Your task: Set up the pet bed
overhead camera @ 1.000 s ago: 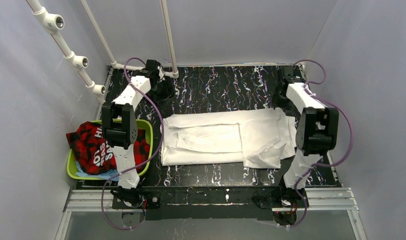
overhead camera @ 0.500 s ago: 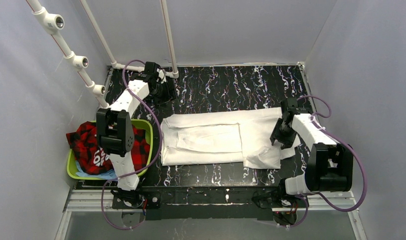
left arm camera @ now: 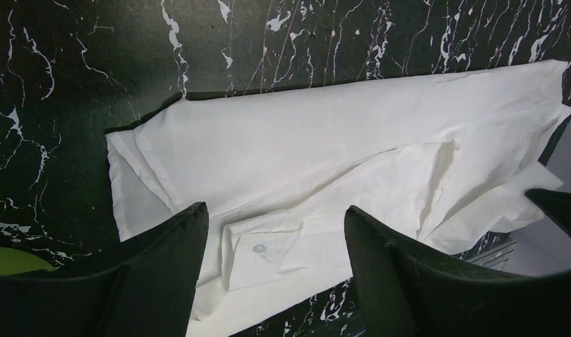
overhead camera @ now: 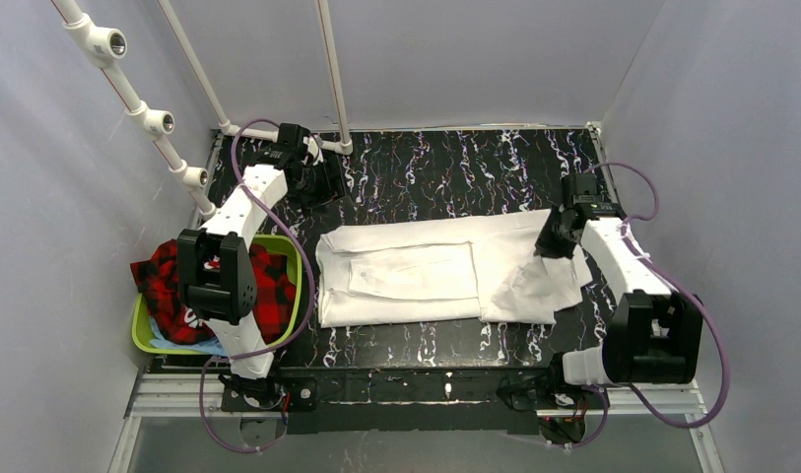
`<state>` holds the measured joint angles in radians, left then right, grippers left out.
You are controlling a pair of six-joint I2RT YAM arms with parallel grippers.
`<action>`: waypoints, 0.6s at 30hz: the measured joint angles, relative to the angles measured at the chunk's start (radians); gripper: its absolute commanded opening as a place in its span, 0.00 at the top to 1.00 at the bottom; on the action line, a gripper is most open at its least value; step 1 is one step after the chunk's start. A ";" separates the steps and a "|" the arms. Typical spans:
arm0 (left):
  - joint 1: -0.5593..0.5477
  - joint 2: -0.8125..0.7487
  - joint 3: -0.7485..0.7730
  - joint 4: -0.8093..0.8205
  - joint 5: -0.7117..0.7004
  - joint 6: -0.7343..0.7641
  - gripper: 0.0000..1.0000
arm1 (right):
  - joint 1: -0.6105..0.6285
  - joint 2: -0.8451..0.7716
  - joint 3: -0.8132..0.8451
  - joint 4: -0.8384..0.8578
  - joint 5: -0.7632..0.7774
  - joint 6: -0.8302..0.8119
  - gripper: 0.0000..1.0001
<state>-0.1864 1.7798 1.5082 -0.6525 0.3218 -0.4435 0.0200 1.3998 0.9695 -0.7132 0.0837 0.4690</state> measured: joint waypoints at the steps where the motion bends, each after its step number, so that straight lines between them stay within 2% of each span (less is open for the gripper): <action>1: 0.000 -0.003 0.001 -0.001 0.001 -0.001 0.30 | 0.000 -0.018 0.011 0.016 -0.025 -0.001 0.99; 6: 0.000 -0.004 0.034 -0.018 -0.001 -0.003 0.29 | 0.009 -0.164 0.035 0.184 -0.213 -0.006 0.99; 10: 0.000 -0.008 0.072 -0.032 -0.018 -0.015 0.28 | 0.036 -0.200 0.034 0.381 -0.375 -0.010 0.99; 13: 0.000 -0.009 0.101 -0.043 -0.015 -0.022 0.24 | 0.077 -0.192 0.037 0.525 -0.483 -0.032 0.99; 18: 0.002 -0.035 0.118 -0.060 -0.014 -0.025 0.20 | 0.201 -0.038 0.185 0.575 -0.626 -0.146 0.99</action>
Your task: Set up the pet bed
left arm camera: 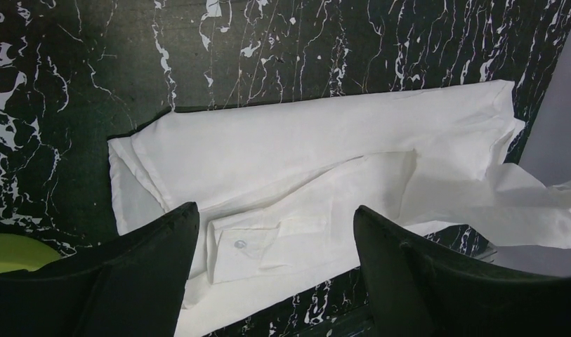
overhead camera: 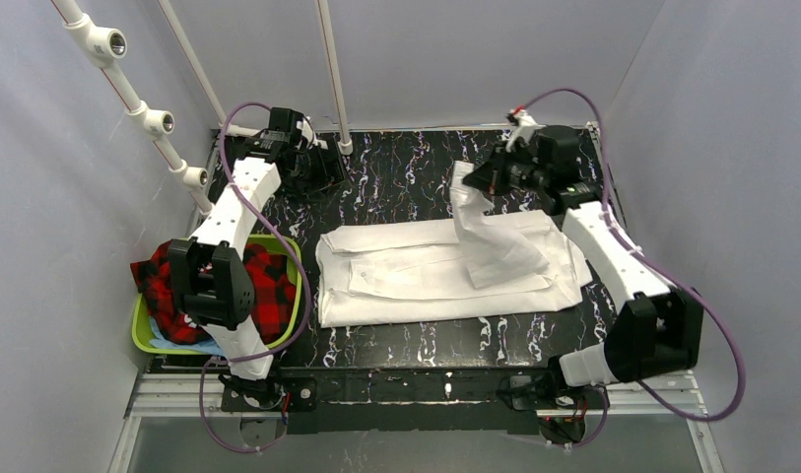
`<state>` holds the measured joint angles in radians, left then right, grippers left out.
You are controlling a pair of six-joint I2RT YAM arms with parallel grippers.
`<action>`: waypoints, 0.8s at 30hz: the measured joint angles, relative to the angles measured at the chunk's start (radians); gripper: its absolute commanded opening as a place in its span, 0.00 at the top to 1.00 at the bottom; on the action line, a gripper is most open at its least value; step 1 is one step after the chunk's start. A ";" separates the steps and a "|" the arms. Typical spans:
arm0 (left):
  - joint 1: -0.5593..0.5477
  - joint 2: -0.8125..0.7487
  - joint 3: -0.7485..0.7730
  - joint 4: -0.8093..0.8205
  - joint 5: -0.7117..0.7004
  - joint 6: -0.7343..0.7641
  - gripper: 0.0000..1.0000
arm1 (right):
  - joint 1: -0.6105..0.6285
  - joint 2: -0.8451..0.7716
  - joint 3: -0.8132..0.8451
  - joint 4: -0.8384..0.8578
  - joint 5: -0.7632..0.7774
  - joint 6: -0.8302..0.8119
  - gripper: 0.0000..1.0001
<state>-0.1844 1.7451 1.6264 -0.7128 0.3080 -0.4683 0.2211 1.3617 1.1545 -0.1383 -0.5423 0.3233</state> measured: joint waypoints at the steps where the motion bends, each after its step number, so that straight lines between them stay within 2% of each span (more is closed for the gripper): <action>1: 0.003 -0.010 0.000 -0.008 -0.006 0.000 0.20 | 0.035 0.039 0.035 0.004 -0.017 -0.027 0.99; 7: 0.036 -0.092 0.000 -0.057 -0.042 -0.001 0.19 | 0.234 0.190 0.127 -0.021 -0.077 -0.154 0.99; 12: 0.057 -0.149 -0.031 -0.072 -0.065 -0.002 0.16 | 0.319 0.284 0.141 -0.082 -0.098 -0.239 0.99; 13: 0.057 -0.153 -0.037 -0.078 -0.066 -0.003 0.15 | 0.332 0.307 0.150 -0.108 -0.098 -0.264 0.91; 14: 0.057 -0.156 -0.046 -0.082 -0.068 -0.004 0.12 | 0.346 0.332 0.164 -0.141 -0.097 -0.292 0.74; 15: 0.057 -0.157 -0.056 -0.089 -0.074 -0.005 0.04 | 0.355 0.353 0.178 -0.171 -0.097 -0.313 0.56; 16: 0.057 -0.157 -0.060 -0.092 -0.077 -0.005 0.02 | 0.369 0.387 0.209 -0.227 -0.097 -0.351 0.35; 17: 0.057 -0.157 -0.066 -0.098 -0.080 -0.005 0.02 | 0.378 0.410 0.233 -0.264 -0.098 -0.364 0.19; 18: 0.057 -0.157 -0.071 -0.104 -0.082 -0.003 0.02 | 0.386 0.436 0.262 -0.304 -0.097 -0.384 0.13; 20: 0.057 -0.157 -0.082 -0.108 -0.083 0.003 0.02 | 0.401 0.469 0.304 -0.356 -0.088 -0.409 0.07; 24: 0.057 -0.157 -0.097 -0.104 -0.055 0.034 0.02 | 0.392 0.451 0.283 -0.340 -0.007 -0.367 0.06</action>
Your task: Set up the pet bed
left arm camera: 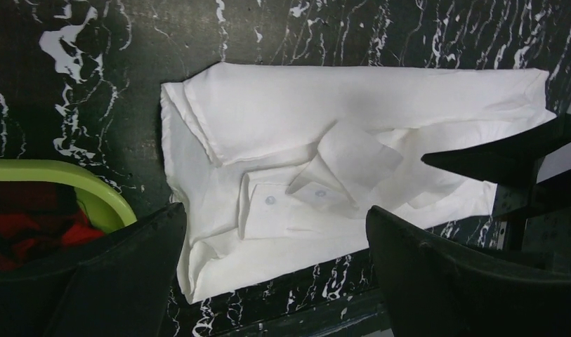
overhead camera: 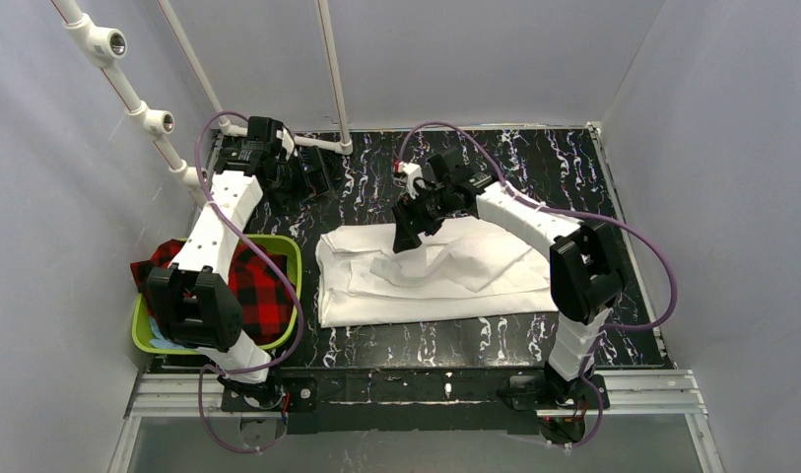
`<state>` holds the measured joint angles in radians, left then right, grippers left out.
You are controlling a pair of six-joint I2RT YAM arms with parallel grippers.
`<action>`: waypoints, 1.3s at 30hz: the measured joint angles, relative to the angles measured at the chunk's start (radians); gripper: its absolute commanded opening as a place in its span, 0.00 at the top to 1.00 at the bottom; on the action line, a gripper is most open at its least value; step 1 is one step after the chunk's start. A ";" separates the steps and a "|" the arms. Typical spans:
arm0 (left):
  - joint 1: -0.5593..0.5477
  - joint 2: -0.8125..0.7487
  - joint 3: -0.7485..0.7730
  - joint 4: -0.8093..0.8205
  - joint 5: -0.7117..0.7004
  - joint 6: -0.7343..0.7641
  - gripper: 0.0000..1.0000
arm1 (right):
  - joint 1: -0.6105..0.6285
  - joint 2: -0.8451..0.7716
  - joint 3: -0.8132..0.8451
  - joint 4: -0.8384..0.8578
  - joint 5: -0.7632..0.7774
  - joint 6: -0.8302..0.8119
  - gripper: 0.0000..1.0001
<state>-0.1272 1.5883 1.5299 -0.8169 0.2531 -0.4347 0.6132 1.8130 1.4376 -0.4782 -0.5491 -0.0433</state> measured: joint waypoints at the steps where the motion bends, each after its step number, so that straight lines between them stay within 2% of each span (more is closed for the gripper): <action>1: 0.000 0.001 -0.002 0.002 0.016 0.008 0.02 | -0.009 -0.024 -0.032 0.033 0.034 0.034 0.08; 2: 0.000 0.001 -0.005 0.006 0.035 0.013 0.02 | -0.022 -0.055 -0.072 0.063 0.066 0.072 0.11; 4: 0.000 0.004 -0.018 0.024 0.090 0.020 0.02 | -0.054 -0.127 -0.147 0.111 0.137 0.157 0.26; 8: -0.008 0.036 -0.069 0.103 0.227 0.004 0.11 | -0.103 -0.224 -0.203 0.129 0.298 0.315 0.53; 11: -0.042 0.090 -0.117 0.183 0.311 -0.020 0.21 | -0.111 -0.253 -0.220 0.096 0.419 0.414 0.65; 15: -0.129 0.195 -0.133 0.257 0.365 -0.049 0.37 | -0.112 -0.286 -0.282 -0.016 0.552 0.532 0.63; 19: -0.202 0.277 -0.132 0.279 0.346 -0.081 0.37 | -0.112 -0.334 -0.331 -0.146 0.638 0.600 0.54; 23: -0.243 0.331 -0.132 0.287 0.290 -0.088 0.38 | -0.112 -0.368 -0.334 -0.253 0.706 0.618 0.53; 32: -0.264 0.438 -0.117 0.336 0.261 -0.084 0.45 | -0.114 -0.370 -0.335 -0.290 0.734 0.620 0.53; 33: -0.264 0.447 -0.116 0.340 0.264 -0.085 0.48 | -0.114 -0.370 -0.335 -0.290 0.734 0.620 0.53; 39: -0.263 0.483 -0.079 0.346 0.320 -0.142 0.86 | -0.114 -0.360 -0.335 -0.290 0.734 0.619 0.54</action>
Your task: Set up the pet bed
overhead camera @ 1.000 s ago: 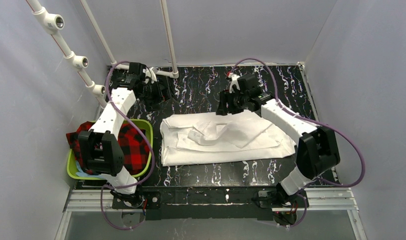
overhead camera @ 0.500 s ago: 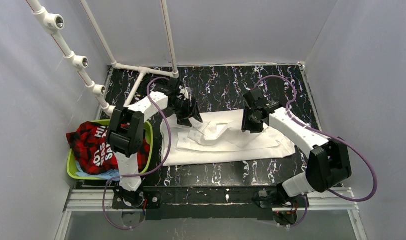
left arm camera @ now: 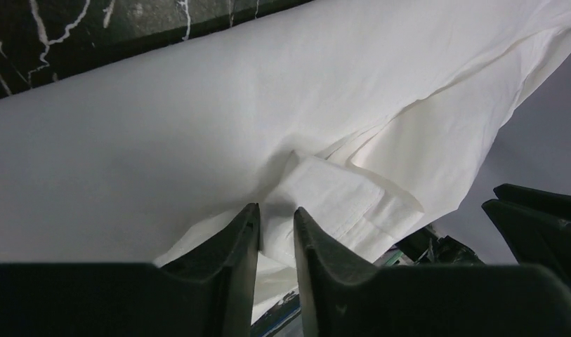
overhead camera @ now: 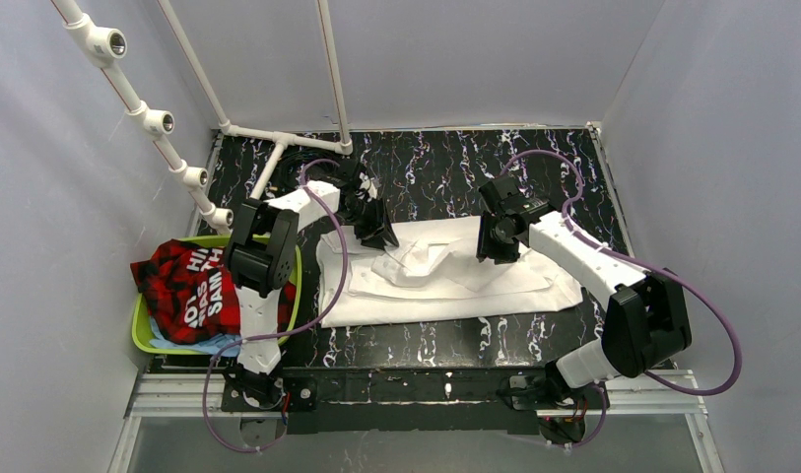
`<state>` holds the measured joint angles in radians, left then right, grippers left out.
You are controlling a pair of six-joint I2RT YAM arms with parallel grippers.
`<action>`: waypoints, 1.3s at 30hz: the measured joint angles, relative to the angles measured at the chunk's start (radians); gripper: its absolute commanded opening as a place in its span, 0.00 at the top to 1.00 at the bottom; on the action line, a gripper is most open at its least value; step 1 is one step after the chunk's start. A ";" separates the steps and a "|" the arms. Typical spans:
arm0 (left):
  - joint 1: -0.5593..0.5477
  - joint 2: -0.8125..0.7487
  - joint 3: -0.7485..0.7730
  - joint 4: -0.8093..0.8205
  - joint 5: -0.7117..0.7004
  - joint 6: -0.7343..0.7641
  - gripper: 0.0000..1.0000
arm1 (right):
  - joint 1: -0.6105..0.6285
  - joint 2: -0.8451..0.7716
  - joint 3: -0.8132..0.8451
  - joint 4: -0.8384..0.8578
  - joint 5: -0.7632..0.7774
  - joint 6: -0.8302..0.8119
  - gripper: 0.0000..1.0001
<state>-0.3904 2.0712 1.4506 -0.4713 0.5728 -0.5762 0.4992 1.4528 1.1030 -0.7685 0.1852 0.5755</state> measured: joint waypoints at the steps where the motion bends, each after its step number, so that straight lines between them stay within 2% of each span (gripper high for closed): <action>1: 0.000 -0.001 0.000 -0.001 0.003 -0.006 0.93 | 0.000 0.003 0.000 0.000 0.000 0.000 0.54; 2: 0.000 -0.002 0.000 -0.004 0.005 -0.011 1.00 | 0.000 0.005 0.000 0.000 0.000 0.000 0.54; 10: 0.000 -0.055 0.002 -0.068 -0.028 -0.020 1.00 | 0.000 0.014 0.001 0.000 0.009 0.000 0.51; 17: 0.003 -0.257 0.011 -0.169 -0.199 -0.057 1.00 | 0.000 0.021 0.002 0.009 0.030 -0.039 0.38; 23: 0.009 -0.317 0.043 -0.259 -0.336 -0.103 1.00 | -0.023 0.056 0.003 0.045 0.053 -0.132 0.38; 30: 0.010 -0.317 0.045 -0.357 -0.507 -0.146 1.00 | -0.068 0.208 0.003 0.175 0.037 -0.192 0.39; 35: 0.010 -0.318 0.057 -0.392 -0.580 -0.153 1.00 | -0.077 0.284 0.028 0.227 0.021 -0.214 0.38; 36: 0.010 -0.318 0.063 -0.397 -0.590 -0.150 0.99 | -0.077 0.302 0.045 0.231 0.020 -0.216 0.38; 37: 0.010 -0.318 0.072 -0.404 -0.598 -0.146 0.91 | -0.077 0.318 0.059 0.237 0.020 -0.217 0.39; 39: 0.010 -0.318 0.100 -0.418 -0.608 -0.132 0.65 | -0.077 0.339 0.077 0.243 0.019 -0.217 0.39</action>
<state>-0.3805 1.7531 1.5509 -0.8898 -0.0357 -0.7082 0.4221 1.7920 1.1801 -0.5259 0.2047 0.3584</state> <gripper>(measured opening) 0.072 0.614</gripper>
